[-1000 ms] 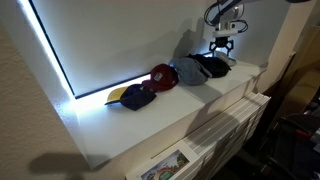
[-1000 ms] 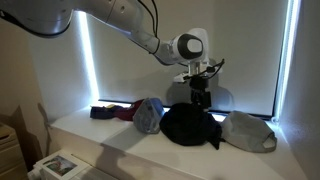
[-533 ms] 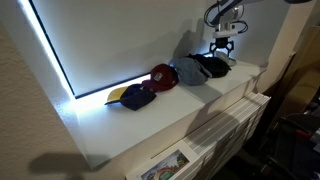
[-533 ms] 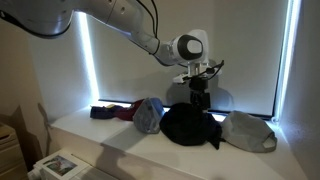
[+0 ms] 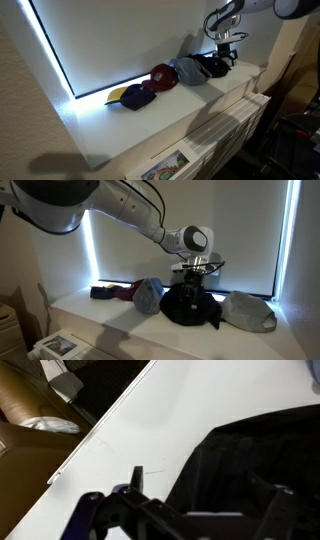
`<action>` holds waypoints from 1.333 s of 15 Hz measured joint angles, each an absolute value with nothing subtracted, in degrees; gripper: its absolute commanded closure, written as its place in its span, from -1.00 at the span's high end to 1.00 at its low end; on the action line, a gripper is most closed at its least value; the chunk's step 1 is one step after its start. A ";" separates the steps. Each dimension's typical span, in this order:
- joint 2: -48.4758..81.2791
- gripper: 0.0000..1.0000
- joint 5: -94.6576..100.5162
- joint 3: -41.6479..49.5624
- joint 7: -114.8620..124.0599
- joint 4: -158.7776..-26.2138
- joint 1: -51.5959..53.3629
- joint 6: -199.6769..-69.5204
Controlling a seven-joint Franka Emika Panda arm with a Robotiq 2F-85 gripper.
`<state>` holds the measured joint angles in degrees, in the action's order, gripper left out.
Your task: Move the black cloth on the window sill to the right
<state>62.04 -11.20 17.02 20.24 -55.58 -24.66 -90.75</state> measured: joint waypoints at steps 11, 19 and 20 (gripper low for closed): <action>63.96 1.00 -10.68 19.59 29.21 -54.77 -23.38 -102.13; 63.97 -0.21 -10.68 19.59 29.07 -54.77 -23.39 -102.12; 63.97 -0.39 -10.68 19.60 29.07 -54.77 -23.39 -102.11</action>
